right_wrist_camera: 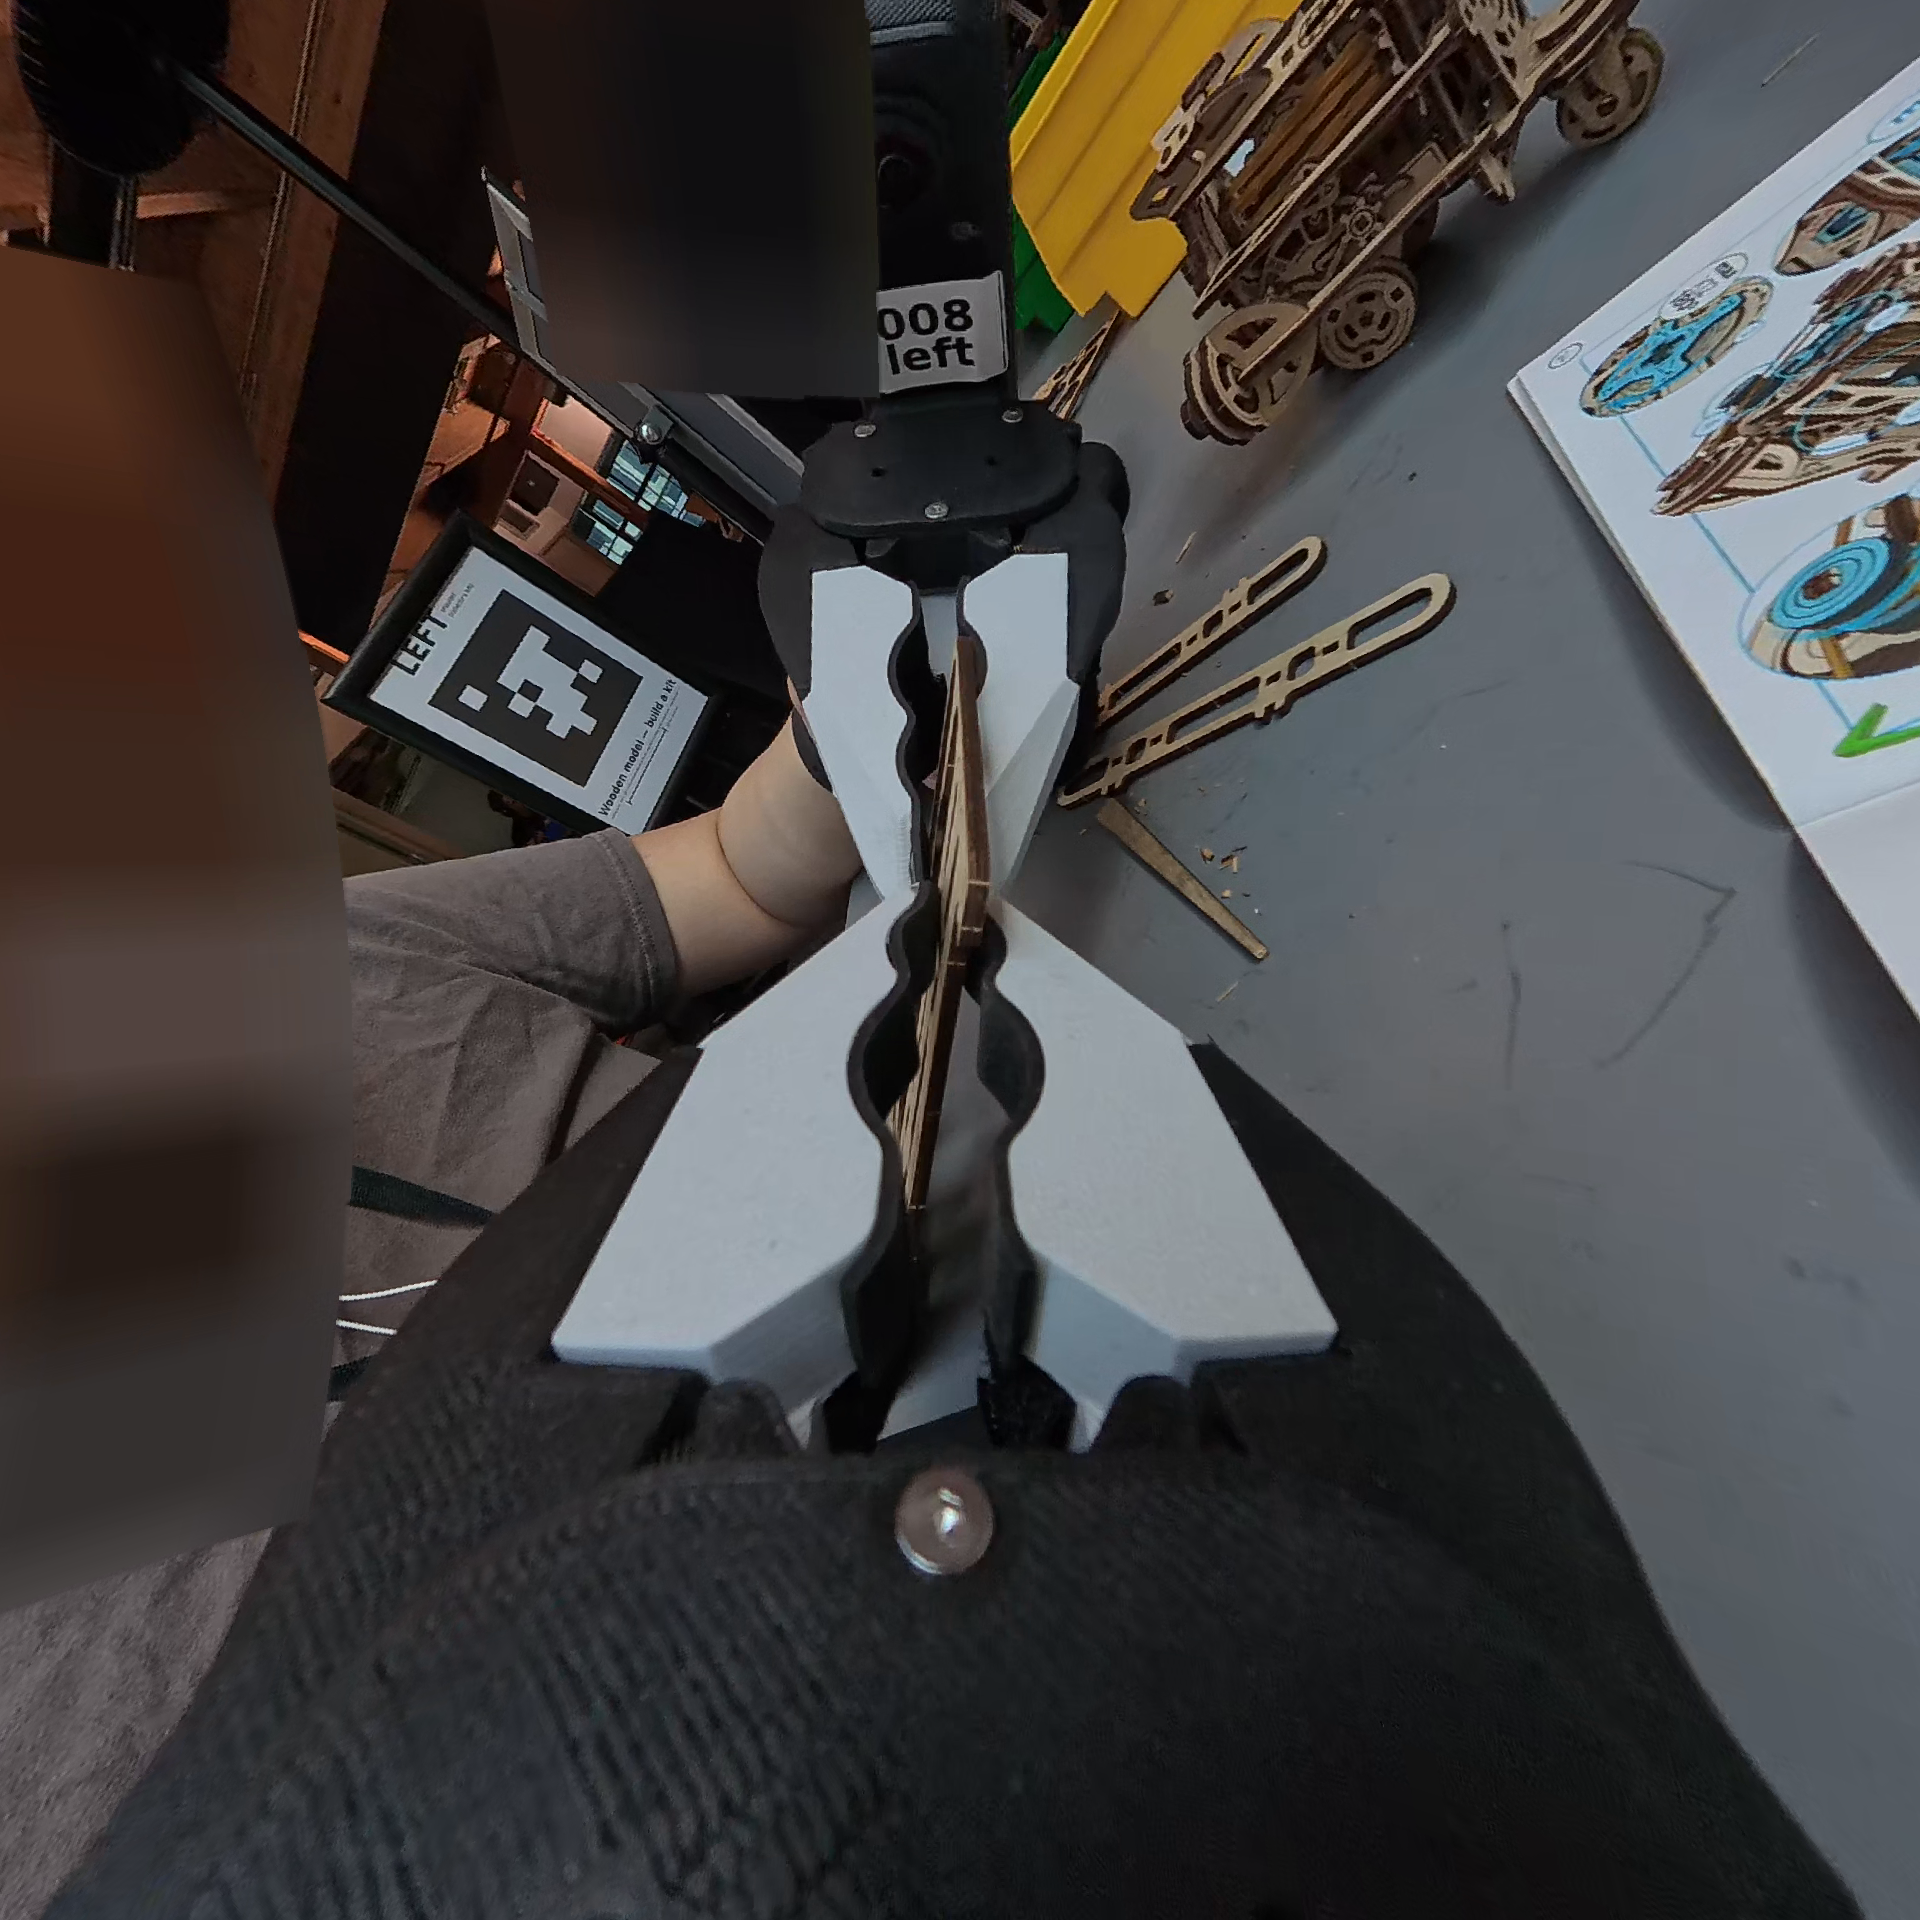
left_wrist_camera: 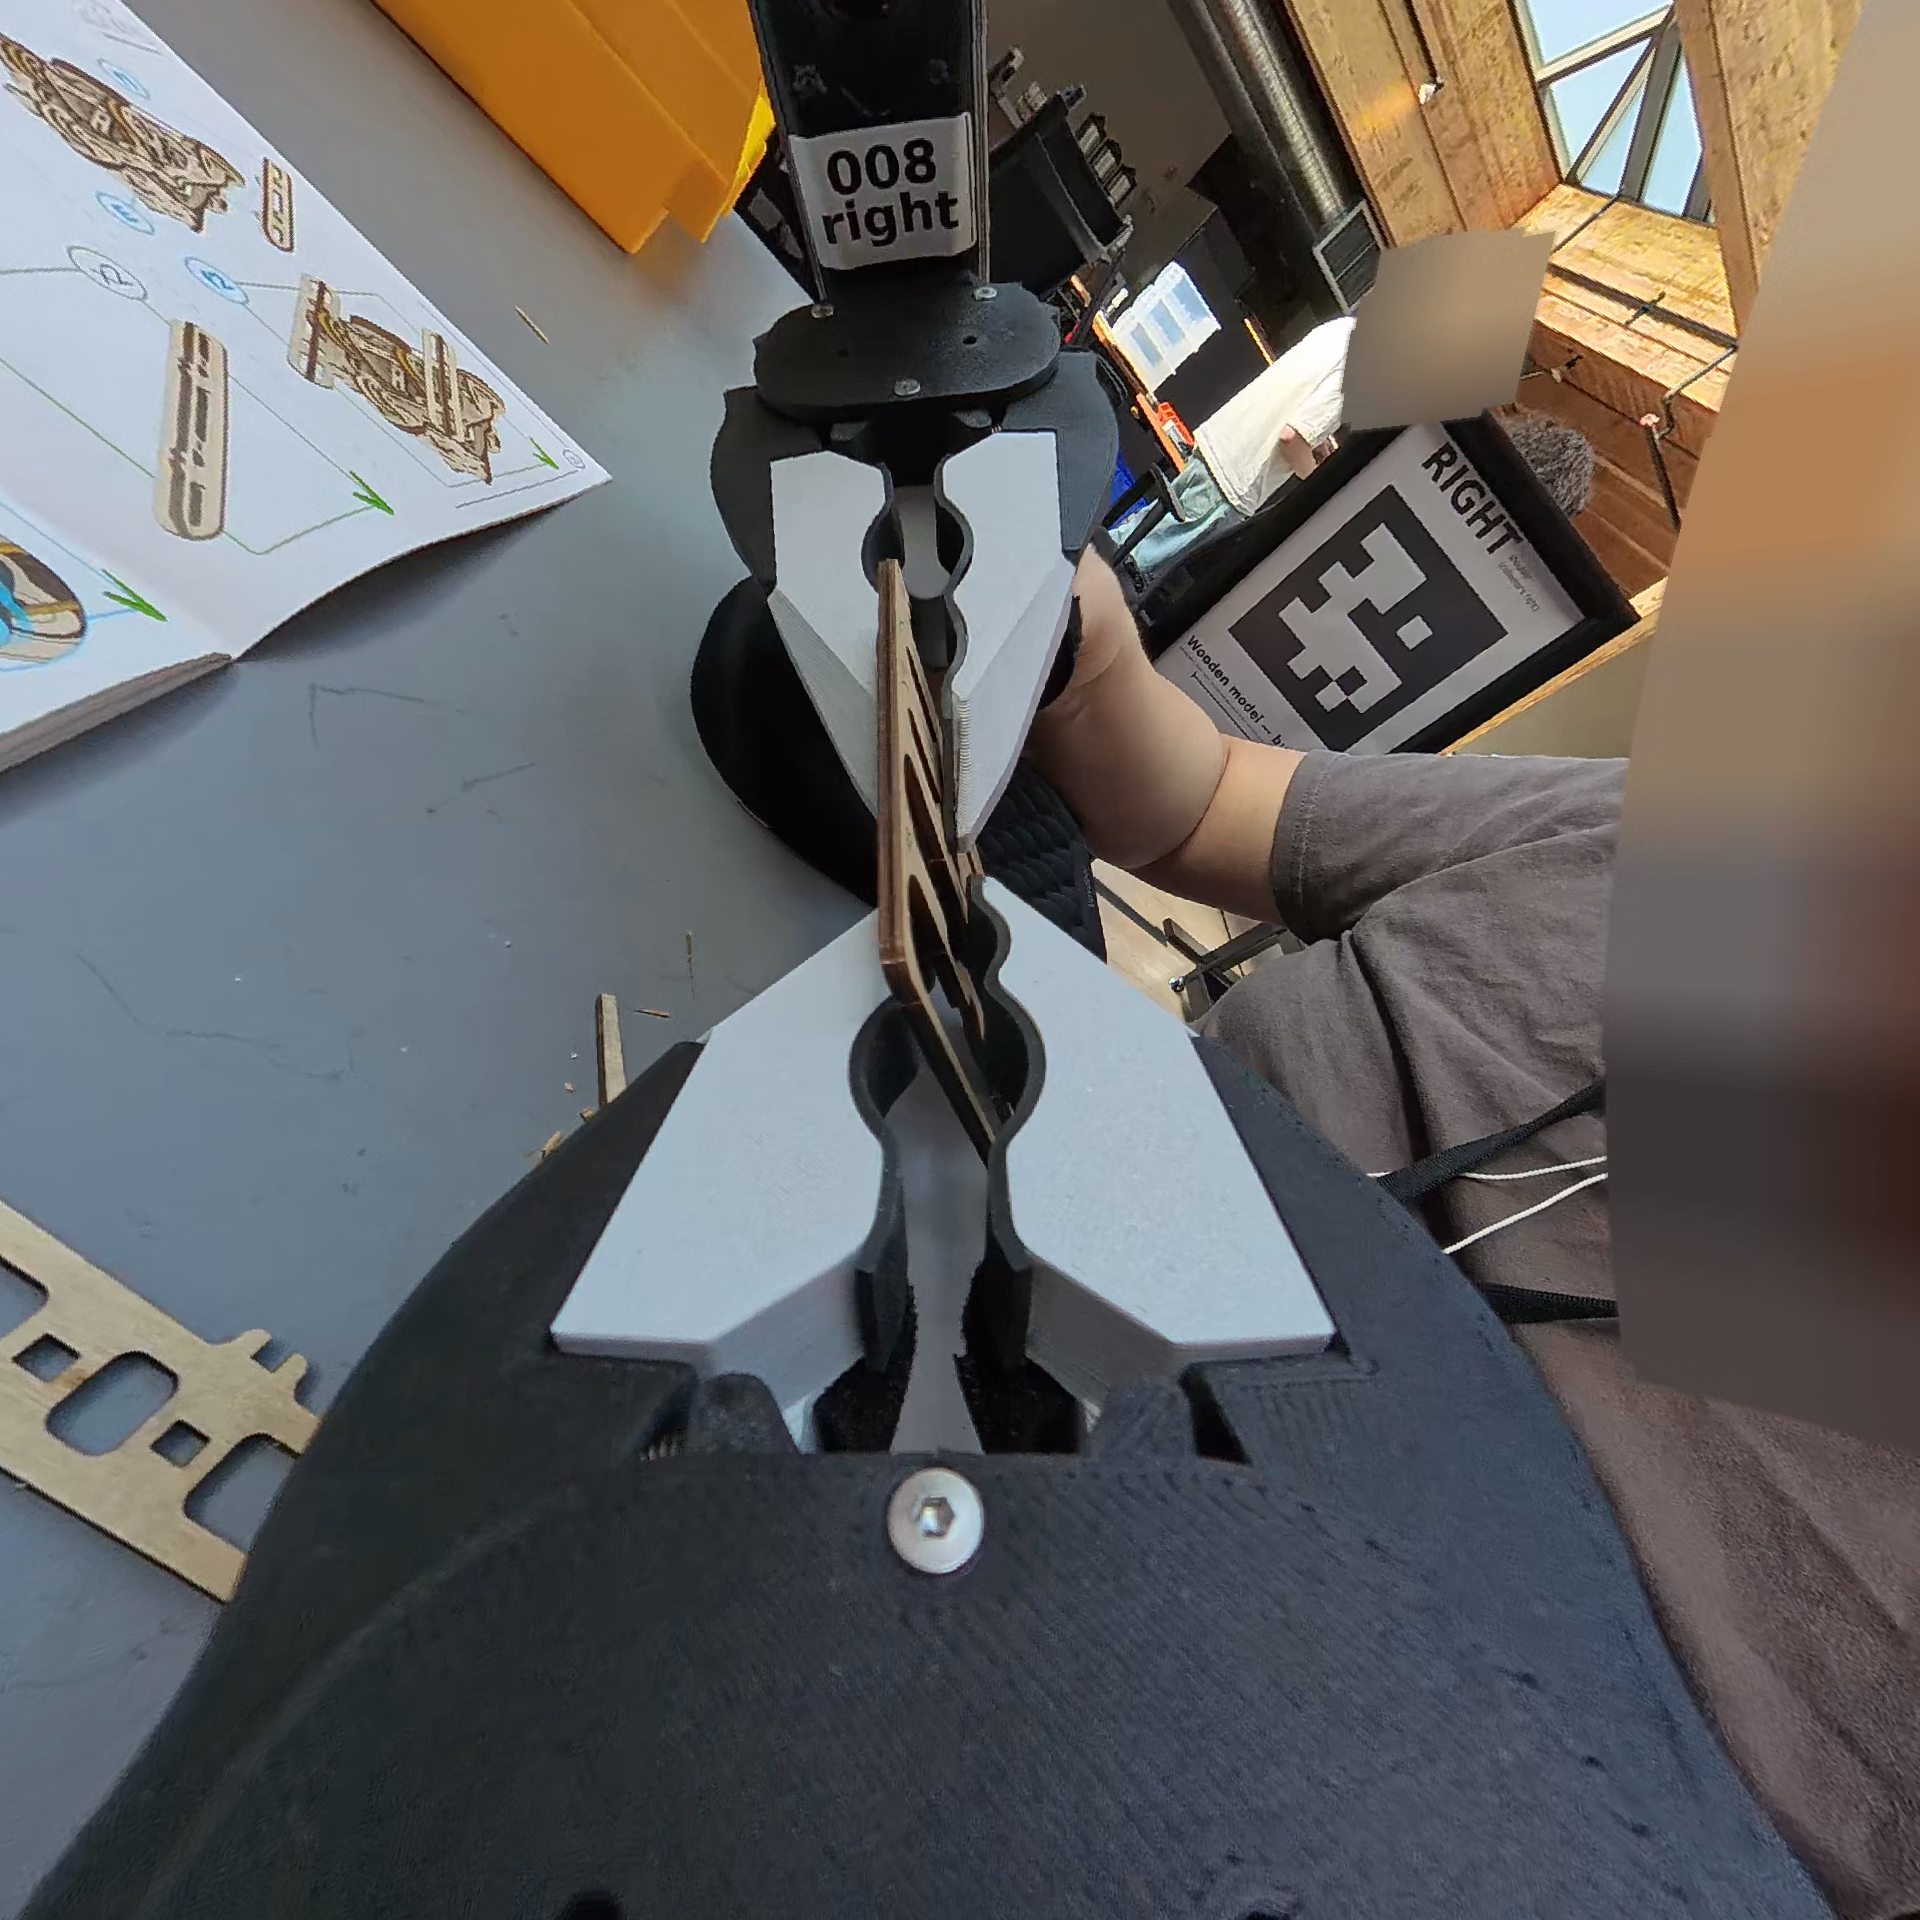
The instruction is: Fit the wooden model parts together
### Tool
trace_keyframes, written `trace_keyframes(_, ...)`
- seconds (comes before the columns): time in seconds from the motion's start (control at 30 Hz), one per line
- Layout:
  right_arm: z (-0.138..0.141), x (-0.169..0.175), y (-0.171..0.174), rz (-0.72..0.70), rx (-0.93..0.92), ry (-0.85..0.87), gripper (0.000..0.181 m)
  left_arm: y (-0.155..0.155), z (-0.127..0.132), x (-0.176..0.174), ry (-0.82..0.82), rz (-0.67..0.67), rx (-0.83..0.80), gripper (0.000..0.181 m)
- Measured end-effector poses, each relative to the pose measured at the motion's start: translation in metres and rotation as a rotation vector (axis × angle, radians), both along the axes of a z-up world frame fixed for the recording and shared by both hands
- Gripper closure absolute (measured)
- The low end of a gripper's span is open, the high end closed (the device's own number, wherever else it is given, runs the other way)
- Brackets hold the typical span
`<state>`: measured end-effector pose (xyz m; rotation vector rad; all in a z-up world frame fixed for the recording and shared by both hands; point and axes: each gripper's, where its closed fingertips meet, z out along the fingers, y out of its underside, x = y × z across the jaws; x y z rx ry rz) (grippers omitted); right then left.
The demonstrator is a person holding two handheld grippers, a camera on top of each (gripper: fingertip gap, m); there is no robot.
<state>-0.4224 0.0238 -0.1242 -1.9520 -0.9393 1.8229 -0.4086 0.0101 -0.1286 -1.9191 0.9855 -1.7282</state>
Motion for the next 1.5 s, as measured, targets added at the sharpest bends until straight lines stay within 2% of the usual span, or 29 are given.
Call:
trace_keyframes(0.17,0.0013,-0.0006,-0.0018,0.011,-0.008,0.013,0.180,-0.0006,0.0027,-0.0007,-0.029,-0.013,-0.030,0.181)
trace_keyframes(0.63,0.0059,-0.0024,-0.0029,0.011,-0.073,0.059,0.181,-0.0015,0.0053,-0.0001,-0.003,0.007,0.014,0.181)
trace_keyframes(0.77,0.0071,-0.0027,-0.0071,0.030,-0.040,0.058,0.181,-0.0050,0.0066,0.0003,-0.008,-0.013,0.015,0.181)
trace_keyframes(0.93,0.0076,-0.0012,-0.0082,0.061,-0.103,0.075,0.181,-0.0053,0.0055,0.0007,-0.002,-0.013,0.020,0.181)
trace_keyframes(1.5,0.0061,-0.0013,-0.0069,0.054,-0.086,0.062,0.181,-0.0049,0.0049,0.0007,0.006,-0.007,0.026,0.181)
